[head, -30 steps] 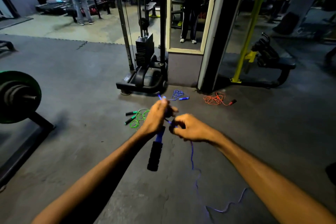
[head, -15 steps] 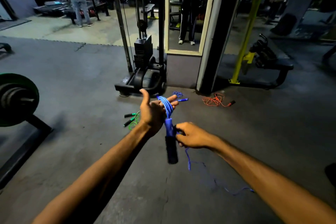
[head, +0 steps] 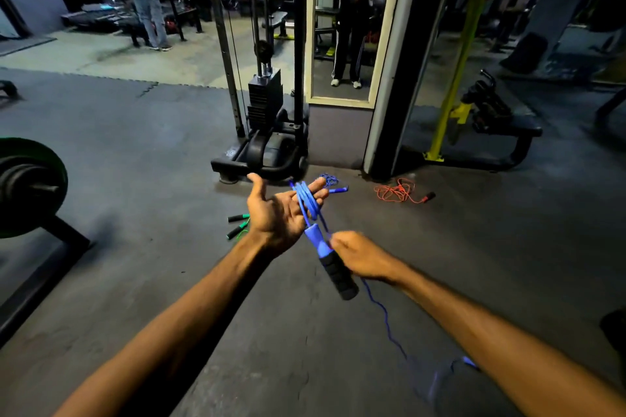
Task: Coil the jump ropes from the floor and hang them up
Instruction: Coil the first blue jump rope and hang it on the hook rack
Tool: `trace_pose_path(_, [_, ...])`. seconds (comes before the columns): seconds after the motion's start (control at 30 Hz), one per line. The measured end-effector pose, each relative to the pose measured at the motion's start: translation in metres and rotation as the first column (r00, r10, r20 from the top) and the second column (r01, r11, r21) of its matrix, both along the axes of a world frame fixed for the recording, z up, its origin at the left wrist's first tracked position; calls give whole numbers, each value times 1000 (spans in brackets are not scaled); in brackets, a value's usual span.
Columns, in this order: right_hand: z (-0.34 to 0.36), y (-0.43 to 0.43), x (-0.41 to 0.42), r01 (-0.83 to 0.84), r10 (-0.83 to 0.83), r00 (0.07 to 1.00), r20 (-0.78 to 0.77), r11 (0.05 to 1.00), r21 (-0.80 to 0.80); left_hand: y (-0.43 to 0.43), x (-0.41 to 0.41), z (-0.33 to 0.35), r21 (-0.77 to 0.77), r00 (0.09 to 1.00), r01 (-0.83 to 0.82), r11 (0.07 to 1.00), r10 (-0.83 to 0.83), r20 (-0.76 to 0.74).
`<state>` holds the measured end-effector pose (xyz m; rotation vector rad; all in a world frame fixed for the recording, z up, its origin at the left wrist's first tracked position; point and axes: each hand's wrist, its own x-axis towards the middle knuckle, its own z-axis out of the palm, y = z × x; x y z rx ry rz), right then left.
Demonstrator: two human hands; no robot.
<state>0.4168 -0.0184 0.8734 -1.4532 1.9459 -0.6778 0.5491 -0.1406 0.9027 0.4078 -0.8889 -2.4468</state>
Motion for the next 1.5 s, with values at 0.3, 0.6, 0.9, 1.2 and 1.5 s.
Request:
trace_pose_path(0.3, [71,-18,-33,-151,112,978,-173,960,-234,21,-6,4,-490,793,513,705,-171,585])
trace_pose_path(0.6, [-10,4,-22,74,-70,975,209,997,-9,5,-5,-2,-19,998,69,997,-69,-12])
trace_pose_path(0.9, [79,-11,-39,-108,115,993,14,967,-230,31,-14,-5,-585,798,489,647,-59,600])
trace_pose_path(1.2, [-7,-2,-15,-7,6,994,113,1000,7,17,-19,7,-109,998,33,993,-28,49])
trace_pose_path(1.5, [62,-23,-27,-57,72,995,66,978,-203,29,-14,10,-550,757,496,672,-24,653])
